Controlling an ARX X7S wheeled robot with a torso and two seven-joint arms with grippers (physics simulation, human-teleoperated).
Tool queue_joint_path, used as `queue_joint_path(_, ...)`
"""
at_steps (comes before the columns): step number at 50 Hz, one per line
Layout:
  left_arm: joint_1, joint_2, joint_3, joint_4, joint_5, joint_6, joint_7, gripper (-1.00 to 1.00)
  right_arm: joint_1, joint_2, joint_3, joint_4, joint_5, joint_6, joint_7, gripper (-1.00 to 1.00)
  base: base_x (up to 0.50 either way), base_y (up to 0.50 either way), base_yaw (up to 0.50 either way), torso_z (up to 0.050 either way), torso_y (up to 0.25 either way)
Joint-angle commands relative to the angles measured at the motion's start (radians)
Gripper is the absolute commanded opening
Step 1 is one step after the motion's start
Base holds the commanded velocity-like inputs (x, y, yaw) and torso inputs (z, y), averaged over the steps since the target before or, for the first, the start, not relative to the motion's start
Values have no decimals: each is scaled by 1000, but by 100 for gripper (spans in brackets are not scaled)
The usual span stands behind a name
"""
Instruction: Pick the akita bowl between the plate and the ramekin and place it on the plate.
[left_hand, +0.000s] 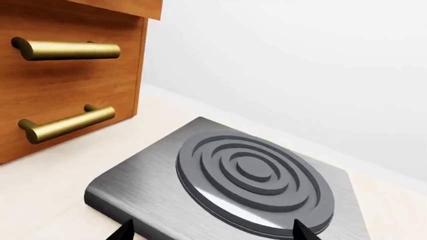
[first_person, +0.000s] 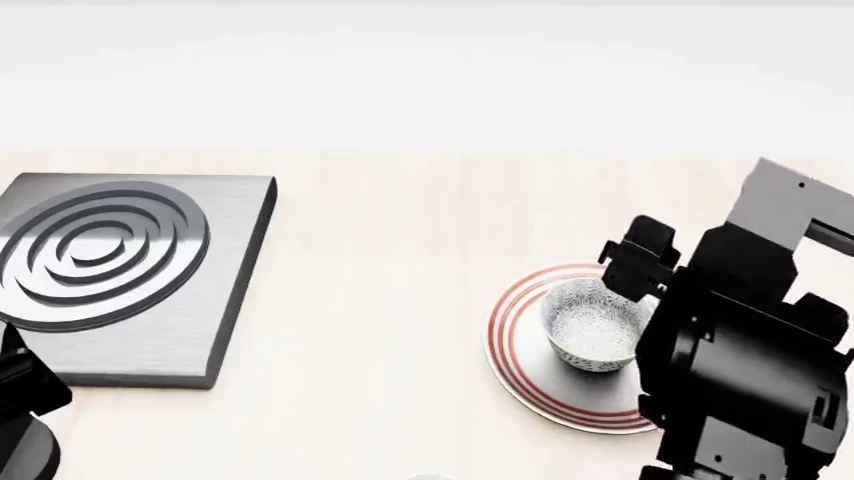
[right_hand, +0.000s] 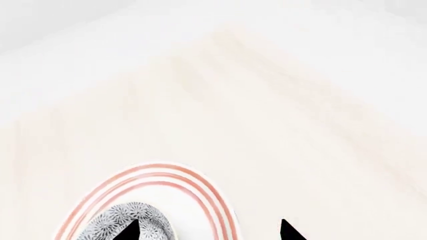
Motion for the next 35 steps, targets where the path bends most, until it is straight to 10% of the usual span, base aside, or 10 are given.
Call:
queue_joint_path(1,0,-1,3,1,0,1,-2,100,-154,4,-165,-363,47,140,-57,100,0,0,0,0,0)
queue_joint_path(35,2,-4,10,-1,4,16,-8,100,-568,65,-403,-879,3,29,16,100,0,0,0,0,0)
